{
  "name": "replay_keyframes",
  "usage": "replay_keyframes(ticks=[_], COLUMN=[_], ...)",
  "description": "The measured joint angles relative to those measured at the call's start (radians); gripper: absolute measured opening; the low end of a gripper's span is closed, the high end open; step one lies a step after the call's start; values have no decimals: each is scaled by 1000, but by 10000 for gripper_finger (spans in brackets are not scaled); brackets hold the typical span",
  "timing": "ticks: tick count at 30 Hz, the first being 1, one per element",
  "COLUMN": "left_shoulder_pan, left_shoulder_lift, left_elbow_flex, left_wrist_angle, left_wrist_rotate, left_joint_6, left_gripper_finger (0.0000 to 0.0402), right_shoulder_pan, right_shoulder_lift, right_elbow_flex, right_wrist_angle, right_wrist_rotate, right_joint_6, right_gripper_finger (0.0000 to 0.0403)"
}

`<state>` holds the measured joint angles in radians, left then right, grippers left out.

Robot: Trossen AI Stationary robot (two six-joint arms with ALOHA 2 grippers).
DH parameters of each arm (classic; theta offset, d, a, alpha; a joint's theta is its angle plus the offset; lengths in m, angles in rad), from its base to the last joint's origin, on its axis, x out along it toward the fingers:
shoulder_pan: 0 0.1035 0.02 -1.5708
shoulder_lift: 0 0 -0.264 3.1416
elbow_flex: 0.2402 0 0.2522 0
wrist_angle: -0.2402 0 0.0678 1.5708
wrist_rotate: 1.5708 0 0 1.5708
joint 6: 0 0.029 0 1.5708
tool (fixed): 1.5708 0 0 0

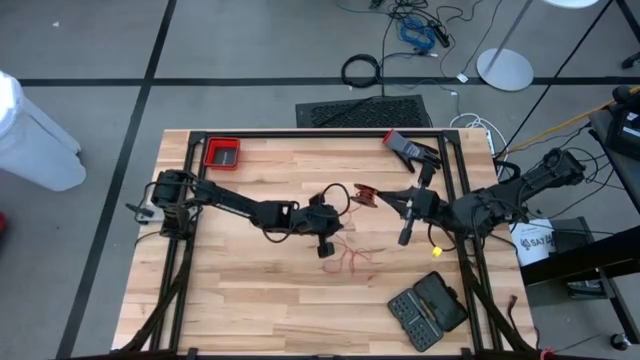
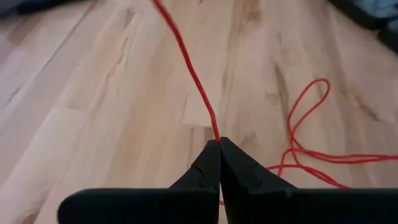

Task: Coil cords
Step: Uncoil the red wire from the spool

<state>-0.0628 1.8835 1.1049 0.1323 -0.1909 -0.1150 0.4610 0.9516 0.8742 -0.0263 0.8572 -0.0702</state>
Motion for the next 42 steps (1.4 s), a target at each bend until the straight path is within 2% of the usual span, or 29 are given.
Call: replay_keyframes(ticks=[9,18,27,36,42], left_shoulder_pan=[3,2,-28,-80,-110], left_shoulder_lift=[-25,-182,-319,-430,-490], left_elbow_flex=[0,0,0,0,0], left_wrist_angle=[-21,-100,-262,-279,-318], left_wrist_rotate=[-50,-60,-182,-216,-278], left_joint_6=[18,19,27,45,45], left_gripper_finger=[1,1,1,1,1], right_shoulder_pan=[0,0,0,-2,-2], right_shoulder_lift=[-1,-39,-46,-46,-46], right_elbow_flex=[0,0,0,0,0], right_wrist_angle=[-51,-126,-169,-208,-232], right_wrist_rotate=[0,-25,-58,-60,-59], right_joint_6=[12,76,123,138,138], right_gripper_finger=[0,0,0,0,0])
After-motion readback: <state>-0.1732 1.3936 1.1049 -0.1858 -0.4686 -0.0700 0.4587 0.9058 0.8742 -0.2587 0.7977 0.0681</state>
